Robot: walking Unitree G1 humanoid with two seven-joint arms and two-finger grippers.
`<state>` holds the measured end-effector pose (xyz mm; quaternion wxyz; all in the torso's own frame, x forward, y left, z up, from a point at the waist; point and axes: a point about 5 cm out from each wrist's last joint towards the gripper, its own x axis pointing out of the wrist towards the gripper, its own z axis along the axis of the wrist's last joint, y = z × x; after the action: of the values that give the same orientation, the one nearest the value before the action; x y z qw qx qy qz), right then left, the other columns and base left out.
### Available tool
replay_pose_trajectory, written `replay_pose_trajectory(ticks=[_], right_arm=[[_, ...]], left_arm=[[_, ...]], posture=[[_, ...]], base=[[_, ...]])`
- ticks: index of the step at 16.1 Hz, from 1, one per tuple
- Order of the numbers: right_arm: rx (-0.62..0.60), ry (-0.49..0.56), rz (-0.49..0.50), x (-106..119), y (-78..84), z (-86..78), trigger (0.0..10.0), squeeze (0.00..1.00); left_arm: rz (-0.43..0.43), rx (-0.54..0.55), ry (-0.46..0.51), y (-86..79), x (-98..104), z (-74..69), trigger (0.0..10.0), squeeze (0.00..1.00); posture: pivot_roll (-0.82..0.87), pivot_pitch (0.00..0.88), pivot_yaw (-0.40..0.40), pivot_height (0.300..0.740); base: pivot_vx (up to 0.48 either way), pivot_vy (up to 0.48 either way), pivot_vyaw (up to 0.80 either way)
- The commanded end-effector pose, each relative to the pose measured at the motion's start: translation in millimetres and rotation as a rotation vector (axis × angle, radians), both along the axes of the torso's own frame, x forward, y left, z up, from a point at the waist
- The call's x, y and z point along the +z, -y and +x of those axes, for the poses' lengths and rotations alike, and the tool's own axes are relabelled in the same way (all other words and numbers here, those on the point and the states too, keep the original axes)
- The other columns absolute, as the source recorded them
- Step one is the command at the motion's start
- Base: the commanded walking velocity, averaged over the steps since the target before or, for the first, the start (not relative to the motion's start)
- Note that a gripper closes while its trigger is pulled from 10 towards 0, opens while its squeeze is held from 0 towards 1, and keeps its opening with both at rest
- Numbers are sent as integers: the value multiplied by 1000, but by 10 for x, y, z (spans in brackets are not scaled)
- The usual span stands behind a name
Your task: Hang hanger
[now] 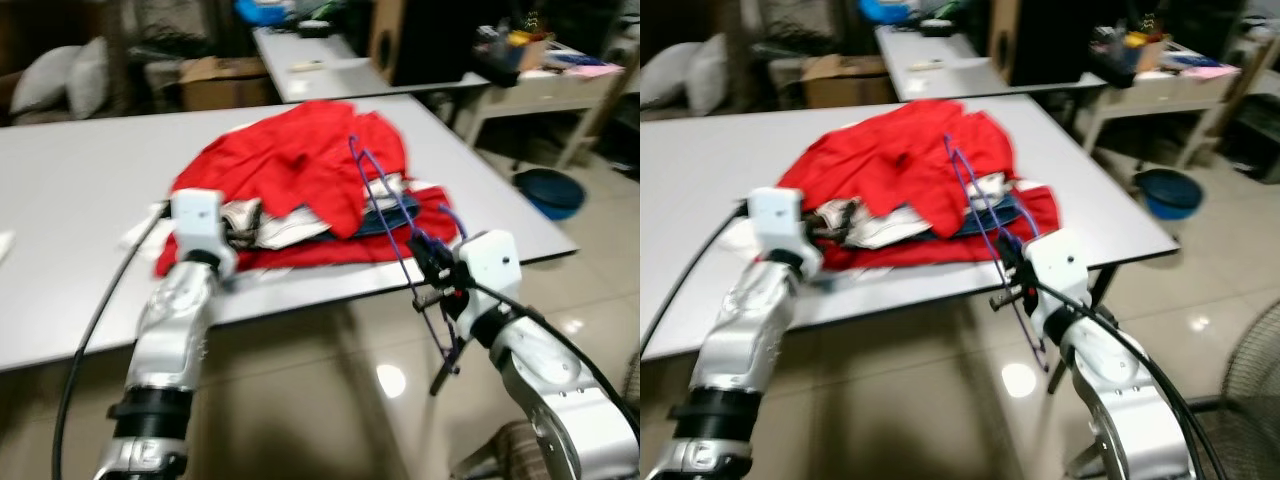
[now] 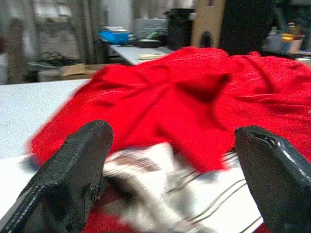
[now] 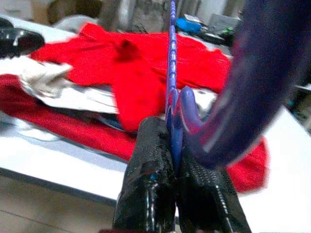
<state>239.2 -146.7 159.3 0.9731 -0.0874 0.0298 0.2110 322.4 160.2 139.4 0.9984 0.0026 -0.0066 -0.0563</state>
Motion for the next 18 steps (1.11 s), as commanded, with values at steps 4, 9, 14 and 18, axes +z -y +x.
replay_pose_trajectory(ticks=[4,9,14,18], right_arm=[[2,-2,-16,-9,88,-62,10000,0],[-65,39,-1,31,173,-109,10000,0],[-93,62,-39,75,288,-106,10000,0],[-49,66,-85,118,303,-115,10000,0]], left_arm=[[24,-58,2,100,24,-55,10000,710],[51,-132,-8,118,45,69,10000,675],[137,-295,-49,159,103,431,0,0],[249,-271,-127,133,56,607,0,0]], posture=[[-60,0,10,740],[-108,0,79,740],[-171,0,150,740],[-210,0,173,740]], base=[[330,0,0],[193,0,0],[0,0,0],[0,0,0]])
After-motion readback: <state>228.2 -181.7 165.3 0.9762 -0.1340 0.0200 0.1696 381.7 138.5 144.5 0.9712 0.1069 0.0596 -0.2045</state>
